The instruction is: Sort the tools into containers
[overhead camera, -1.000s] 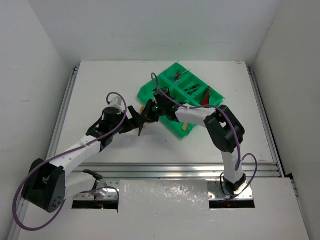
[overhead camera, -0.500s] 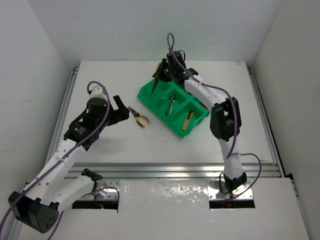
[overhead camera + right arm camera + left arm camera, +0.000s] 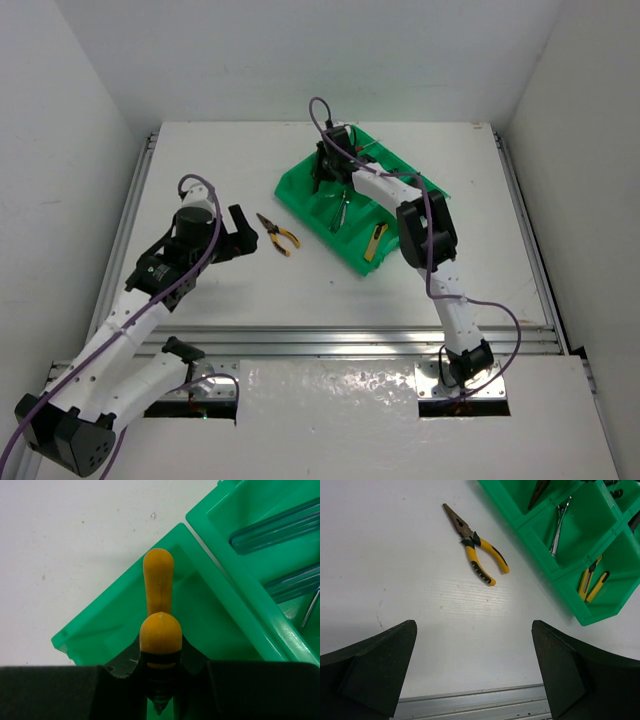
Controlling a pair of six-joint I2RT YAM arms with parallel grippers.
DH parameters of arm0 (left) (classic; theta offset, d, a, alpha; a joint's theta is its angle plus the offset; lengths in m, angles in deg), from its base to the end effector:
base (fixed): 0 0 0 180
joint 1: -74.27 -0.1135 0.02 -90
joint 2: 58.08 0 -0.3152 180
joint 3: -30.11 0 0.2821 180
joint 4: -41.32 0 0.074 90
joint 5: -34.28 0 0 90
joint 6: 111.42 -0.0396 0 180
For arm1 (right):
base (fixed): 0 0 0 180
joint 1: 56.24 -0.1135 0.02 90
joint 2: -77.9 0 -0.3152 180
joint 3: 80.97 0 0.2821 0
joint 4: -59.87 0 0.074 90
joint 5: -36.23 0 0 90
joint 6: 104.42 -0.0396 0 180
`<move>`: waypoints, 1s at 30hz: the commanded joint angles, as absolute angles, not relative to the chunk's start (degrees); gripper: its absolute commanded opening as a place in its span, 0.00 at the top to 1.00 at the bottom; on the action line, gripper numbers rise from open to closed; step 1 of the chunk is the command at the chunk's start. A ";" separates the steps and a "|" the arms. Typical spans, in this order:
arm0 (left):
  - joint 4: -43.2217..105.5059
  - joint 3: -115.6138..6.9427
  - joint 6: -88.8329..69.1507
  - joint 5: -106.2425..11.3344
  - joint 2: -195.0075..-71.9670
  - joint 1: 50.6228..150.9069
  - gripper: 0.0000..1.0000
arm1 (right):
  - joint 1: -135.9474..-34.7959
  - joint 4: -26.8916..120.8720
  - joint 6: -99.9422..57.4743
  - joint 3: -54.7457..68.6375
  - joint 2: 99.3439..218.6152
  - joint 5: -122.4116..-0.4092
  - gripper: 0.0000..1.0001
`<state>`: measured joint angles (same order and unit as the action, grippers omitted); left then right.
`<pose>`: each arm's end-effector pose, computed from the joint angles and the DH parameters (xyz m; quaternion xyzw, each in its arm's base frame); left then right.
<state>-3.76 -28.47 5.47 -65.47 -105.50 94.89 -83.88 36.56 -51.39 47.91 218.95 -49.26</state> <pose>0.1683 -0.0562 0.3371 -0.0880 0.8759 -0.1200 0.4589 0.5625 0.2910 0.1863 0.0902 0.8838 0.2150 0.4055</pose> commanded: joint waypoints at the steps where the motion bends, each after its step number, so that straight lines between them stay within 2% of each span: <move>1: -1.28 -28.22 4.24 -64.33 -105.19 94.92 0.02 | -84.02 44.42 -50.02 49.88 215.01 -47.44 1.00; 2: -1.28 -28.22 4.24 -64.33 -105.71 94.92 0.02 | -83.93 43.81 -50.10 49.35 214.83 -47.44 0.89; 4: -1.37 -28.31 4.59 -65.64 -106.42 94.92 0.02 | -84.02 44.68 -50.28 46.64 213.96 -47.97 0.56; 5: -2.24 -28.83 4.94 -66.52 -107.47 94.92 0.02 | -84.02 45.12 -50.54 45.84 212.47 -48.58 0.31; 7: -4.44 -29.88 6.61 -70.73 -109.66 94.92 0.02 | -84.02 44.17 -50.37 45.74 210.36 -49.11 0.15; 8: -5.06 -30.24 8.62 -71.88 -110.46 94.92 0.01 | -84.19 43.64 -49.67 46.09 209.65 -49.20 0.02; 12: -4.19 -30.25 14.34 -71.54 -116.07 95.01 0.02 | -84.11 40.73 -47.30 47.42 204.30 -48.94 0.01; 18: 1.17 -31.29 24.97 -70.92 -129.43 96.41 0.03 | -84.28 35.82 -41.67 41.72 191.40 -50.17 0.01; 22: 1.62 -36.29 29.81 -73.02 -139.44 97.73 0.03 | -84.46 23.54 -37.37 38.11 184.88 -48.66 0.01; 26: -2.16 -43.06 35.88 -76.28 -147.89 99.13 0.04 | -84.37 22.71 -35.86 24.42 176.01 -53.32 0.01; 30: -7.60 -52.01 40.09 -78.91 -157.81 99.40 0.06 | -84.28 29.37 -37.79 6.07 165.55 -55.87 0.01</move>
<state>-4.02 -46.00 34.13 -75.00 -153.10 98.87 -84.15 27.79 -38.06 15.23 168.99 -52.71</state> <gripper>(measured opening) 0.946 0.986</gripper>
